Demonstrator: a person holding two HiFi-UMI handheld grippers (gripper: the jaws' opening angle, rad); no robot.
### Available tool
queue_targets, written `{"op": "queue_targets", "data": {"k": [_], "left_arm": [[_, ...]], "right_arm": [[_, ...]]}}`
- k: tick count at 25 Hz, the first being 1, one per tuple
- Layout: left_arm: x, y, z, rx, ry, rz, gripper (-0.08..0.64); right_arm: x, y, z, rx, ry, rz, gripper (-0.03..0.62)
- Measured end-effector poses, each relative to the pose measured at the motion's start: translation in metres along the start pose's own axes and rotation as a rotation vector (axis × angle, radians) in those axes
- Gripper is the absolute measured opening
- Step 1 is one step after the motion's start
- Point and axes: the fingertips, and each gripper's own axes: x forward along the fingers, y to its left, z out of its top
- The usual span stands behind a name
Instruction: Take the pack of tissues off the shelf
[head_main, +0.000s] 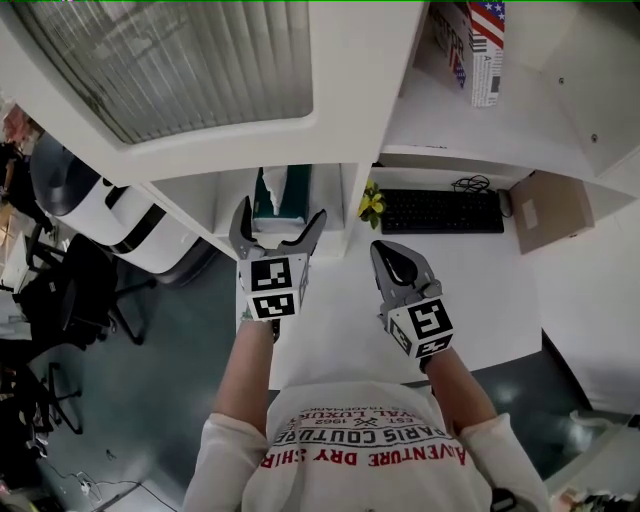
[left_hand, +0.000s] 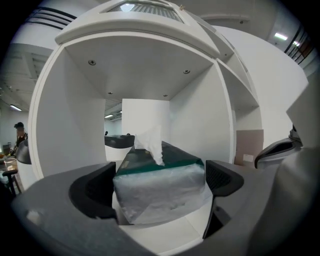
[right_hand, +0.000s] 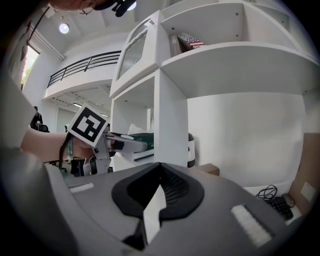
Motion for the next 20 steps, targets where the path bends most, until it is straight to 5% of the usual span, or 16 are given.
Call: {"op": "queue_targets", "data": {"k": [20], "left_arm": [[0.006,0.001,-0.008,-0.009,0.059,-0.024,0.425]], "right_arm": [[-0.009,-0.014,-0.015,0.023,0.040,-0.030,0.000]]}}
